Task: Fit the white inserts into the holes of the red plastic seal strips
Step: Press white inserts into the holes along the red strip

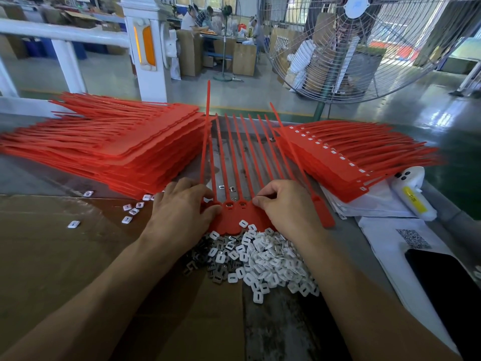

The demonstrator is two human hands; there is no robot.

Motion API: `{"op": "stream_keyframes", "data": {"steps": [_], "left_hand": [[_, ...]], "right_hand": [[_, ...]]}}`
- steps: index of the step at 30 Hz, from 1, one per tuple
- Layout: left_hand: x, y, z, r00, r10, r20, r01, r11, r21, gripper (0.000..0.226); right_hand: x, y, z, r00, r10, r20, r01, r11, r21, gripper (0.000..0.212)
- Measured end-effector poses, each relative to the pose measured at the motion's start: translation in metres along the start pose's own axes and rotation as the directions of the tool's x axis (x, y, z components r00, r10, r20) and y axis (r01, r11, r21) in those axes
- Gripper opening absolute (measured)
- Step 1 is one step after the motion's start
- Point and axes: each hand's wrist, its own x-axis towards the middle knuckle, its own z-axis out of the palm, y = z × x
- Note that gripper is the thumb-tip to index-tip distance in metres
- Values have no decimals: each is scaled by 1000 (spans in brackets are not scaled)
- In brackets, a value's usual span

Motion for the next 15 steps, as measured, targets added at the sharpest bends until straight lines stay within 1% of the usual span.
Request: {"op": "stream_keyframes", "data": {"steps": [5,11,15], "left_hand": [[0,0,0,1000,-2,7,2,1000,-14,40],[0,0,0,1000,-1,-4,1,1000,-17,39],[0,-1,-1,1000,0,0,0,1000,-12,40]], "right_hand": [[-1,0,-4,999,-27,19,27,999,-31,11],[-5,5,-15,985,-131,113,143,983,-113,25],[-8,2,-17,981,-167,100,179,975,-131,24]]}}
